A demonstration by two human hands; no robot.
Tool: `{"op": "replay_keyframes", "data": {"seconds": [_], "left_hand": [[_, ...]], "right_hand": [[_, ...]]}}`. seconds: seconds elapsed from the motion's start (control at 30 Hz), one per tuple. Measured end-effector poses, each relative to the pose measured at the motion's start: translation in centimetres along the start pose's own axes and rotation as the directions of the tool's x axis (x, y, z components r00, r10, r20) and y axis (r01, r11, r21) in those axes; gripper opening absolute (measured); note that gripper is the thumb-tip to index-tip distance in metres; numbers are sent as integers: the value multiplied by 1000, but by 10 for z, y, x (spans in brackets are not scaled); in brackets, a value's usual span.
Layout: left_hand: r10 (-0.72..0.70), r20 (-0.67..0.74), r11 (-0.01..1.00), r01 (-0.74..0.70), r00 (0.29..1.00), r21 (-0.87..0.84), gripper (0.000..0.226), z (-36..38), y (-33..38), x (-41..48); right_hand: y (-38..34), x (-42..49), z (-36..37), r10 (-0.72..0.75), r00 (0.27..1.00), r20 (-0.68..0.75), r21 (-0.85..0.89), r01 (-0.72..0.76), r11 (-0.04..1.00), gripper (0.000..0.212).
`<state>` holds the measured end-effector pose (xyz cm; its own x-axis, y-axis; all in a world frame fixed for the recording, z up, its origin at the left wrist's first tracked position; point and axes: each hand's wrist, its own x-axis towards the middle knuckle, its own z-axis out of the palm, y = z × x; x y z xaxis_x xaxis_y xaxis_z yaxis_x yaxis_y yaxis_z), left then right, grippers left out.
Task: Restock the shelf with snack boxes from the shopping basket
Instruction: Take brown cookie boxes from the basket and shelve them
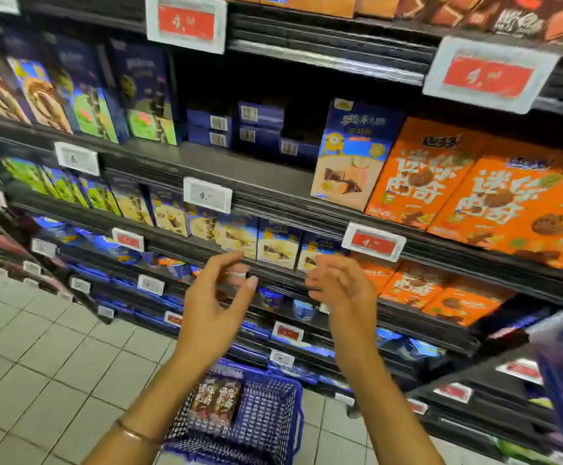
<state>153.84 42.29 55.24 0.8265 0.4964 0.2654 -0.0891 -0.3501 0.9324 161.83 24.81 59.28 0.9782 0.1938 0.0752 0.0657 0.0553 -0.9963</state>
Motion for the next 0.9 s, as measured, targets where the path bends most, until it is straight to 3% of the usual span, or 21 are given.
{"op": "replay_keyframes", "data": {"seconds": [0.07, 0.13, 0.27, 0.4, 0.57, 0.73, 0.83, 0.9], "left_hand": [[-151, 33, 988, 151, 988, -17, 30, -2, -40, -13], [-288, 43, 958, 288, 957, -4, 24, -7, -83, -27], [-525, 22, 851, 523, 851, 52, 15, -22, -175, -68], [-683, 18, 729, 678, 730, 95, 4, -30, -276, -107], [-748, -2, 662, 747, 663, 69, 11, -21, -426, -144], [-747, -5, 662, 743, 665, 101, 8, 3, -573, -165], [-729, 17, 681, 724, 684, 111, 3, 18, -647, -175], [-706, 10, 705, 702, 708, 106, 5, 25, -684, -183]], "right_hand": [[43, -8, 12, 243, 964, 110, -74, -236, 969, 6], [87, -18, 24, 473, 866, 159, -140, -455, 880, 8], [180, -43, 41, 735, 668, 121, -201, -708, 677, 15], [280, -73, 58, 826, 560, 63, -230, -797, 558, 30], [422, -92, 83, 907, 420, -42, -180, -896, 406, 48], [574, -98, 98, 910, 413, -46, -180, -899, 399, 33], [661, -98, 104, 909, 415, -48, -158, -901, 403, 49], [708, -99, 108, 895, 446, -25, -145, -887, 438, 48]]}}
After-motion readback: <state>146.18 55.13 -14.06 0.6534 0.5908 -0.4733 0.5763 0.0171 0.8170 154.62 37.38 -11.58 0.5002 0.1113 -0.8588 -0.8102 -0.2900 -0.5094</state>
